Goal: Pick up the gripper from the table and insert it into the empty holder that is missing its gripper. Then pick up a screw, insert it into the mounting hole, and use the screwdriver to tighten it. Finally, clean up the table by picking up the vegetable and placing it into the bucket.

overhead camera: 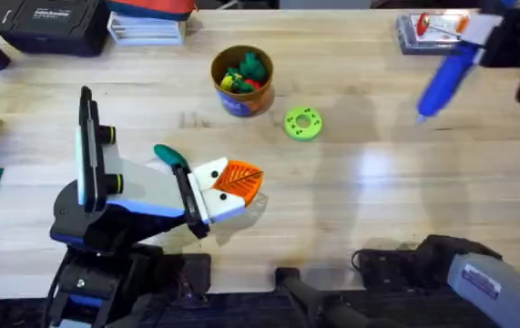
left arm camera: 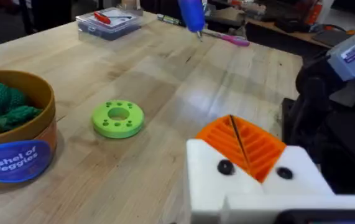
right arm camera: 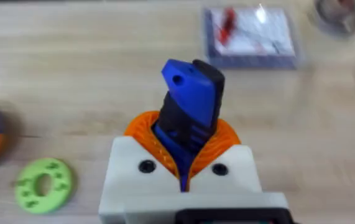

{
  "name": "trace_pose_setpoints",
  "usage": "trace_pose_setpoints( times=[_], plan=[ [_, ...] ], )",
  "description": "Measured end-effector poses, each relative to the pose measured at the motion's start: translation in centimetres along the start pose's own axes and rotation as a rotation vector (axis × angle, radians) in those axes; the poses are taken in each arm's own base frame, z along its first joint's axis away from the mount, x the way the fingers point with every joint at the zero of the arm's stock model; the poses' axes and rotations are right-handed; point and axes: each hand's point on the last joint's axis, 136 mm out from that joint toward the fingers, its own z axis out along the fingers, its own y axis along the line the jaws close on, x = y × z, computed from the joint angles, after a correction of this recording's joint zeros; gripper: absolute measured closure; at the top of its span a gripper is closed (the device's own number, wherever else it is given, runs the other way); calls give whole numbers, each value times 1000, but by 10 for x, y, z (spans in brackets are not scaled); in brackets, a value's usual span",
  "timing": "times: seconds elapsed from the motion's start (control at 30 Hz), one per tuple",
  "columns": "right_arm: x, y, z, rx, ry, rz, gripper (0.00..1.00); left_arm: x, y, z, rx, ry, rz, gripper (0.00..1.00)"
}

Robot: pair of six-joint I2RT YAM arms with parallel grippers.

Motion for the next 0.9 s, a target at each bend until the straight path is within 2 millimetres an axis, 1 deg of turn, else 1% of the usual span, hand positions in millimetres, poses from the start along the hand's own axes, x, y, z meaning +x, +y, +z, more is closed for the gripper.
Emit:
trace_pose_setpoints(
  times=[0.1, 0.17, 0.27, 0.3, 0.4, 0.53, 0.7, 0.8, 0.9],
  plan=[
    [-27, 52, -16, -135, -171, -54, 975, 0, 0, 0, 0, 0, 0, 995],
    [-45, 90, -32, -245, -301, -84, 975, 0, 0, 0, 0, 0, 0, 995],
    [-60, 142, -55, -404, -448, -118, 975, 0, 0, 0, 0, 0, 0, 995],
    [-61, 186, -73, -551, -528, -134, 975, 0, 0, 0, 0, 0, 0, 995],
    [-57, 216, -85, -662, -554, -123, 975, 0, 0, 0, 0, 0, 0, 995],
    [-62, 251, -112, -794, -620, -107, 975, 0, 0, 0, 0, 0, 0, 995],
    [-65, 288, -147, -963, -700, -116, 975, 0, 0, 0, 0, 0, 0, 995],
    [-59, 310, -165, -1092, -725, -149, 975, 0, 0, 0, 0, 0, 0, 995],
    [-51, 324, -178, -1193, -735, -184, 975, 0, 0, 0, 0, 0, 0, 995]
  ],
)
